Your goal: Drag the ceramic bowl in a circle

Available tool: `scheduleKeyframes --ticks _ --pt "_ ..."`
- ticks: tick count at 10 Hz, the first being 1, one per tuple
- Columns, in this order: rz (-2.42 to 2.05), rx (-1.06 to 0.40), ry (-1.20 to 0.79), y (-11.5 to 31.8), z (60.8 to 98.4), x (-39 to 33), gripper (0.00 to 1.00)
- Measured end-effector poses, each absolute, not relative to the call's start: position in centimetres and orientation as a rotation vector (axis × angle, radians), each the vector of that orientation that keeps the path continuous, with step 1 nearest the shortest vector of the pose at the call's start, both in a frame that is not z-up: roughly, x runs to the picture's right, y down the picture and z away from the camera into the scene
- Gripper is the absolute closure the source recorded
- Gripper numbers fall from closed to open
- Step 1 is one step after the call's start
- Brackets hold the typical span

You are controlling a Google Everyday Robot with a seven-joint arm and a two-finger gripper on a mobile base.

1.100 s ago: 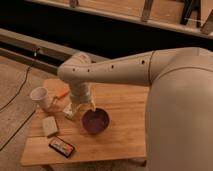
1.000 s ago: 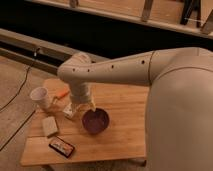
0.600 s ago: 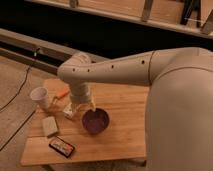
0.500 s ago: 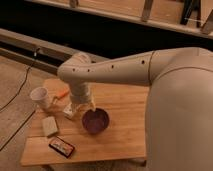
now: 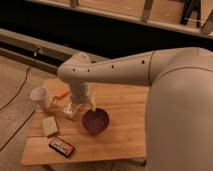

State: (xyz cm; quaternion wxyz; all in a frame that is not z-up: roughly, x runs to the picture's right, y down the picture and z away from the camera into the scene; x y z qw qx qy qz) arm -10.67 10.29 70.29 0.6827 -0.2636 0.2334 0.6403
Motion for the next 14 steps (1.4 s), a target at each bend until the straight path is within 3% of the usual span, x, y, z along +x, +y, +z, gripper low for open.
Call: scheduleKeyframes --ticks 11,14 --pt "1.436 -0.591 0.524 10.3 70.3 -10.6 0.35" --pt "1.407 -0.61 0.523 11.9 71.9 -10.7 0.35"
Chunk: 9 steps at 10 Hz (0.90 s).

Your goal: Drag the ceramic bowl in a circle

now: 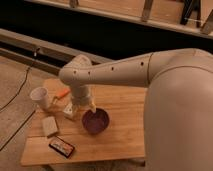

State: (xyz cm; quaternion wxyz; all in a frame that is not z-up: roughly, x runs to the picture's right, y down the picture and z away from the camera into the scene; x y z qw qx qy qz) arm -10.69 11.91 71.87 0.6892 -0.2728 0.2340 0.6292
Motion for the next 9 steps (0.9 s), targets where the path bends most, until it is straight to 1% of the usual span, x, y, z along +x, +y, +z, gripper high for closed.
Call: scheduleKeyframes --ticks 9 --pt "1.298 -0.678 0.648 18.2 76.8 -10.4 0.35"
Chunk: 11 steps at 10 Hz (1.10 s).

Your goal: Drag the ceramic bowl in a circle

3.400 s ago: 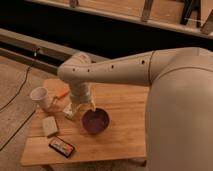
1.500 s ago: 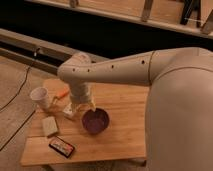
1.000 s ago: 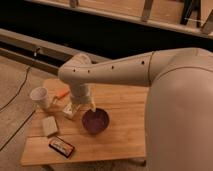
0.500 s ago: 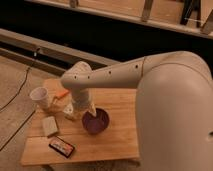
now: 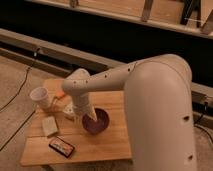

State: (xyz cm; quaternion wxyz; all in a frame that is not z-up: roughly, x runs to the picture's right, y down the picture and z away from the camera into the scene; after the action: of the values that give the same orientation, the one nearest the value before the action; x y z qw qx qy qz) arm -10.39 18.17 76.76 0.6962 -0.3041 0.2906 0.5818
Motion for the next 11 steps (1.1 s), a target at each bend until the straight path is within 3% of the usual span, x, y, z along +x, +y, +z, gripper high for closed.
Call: scheduleKeyframes --ticks 5,6,8,9,11 --pt "1.224 -0.69 0.714 20.6 79.4 -10.5 0.35" --pt "1.211 -0.687 0.714 20.5 79.8 -10.8 0.4" --pt "1.195 -0.68 0.707 20.4 80.2 -11.1 0.51" --pt "1.169 -0.668 0.691 19.8 80.6 -11.8 0.75" --pt "1.163 -0.663 0.68 19.1 80.6 -12.2 0.97"
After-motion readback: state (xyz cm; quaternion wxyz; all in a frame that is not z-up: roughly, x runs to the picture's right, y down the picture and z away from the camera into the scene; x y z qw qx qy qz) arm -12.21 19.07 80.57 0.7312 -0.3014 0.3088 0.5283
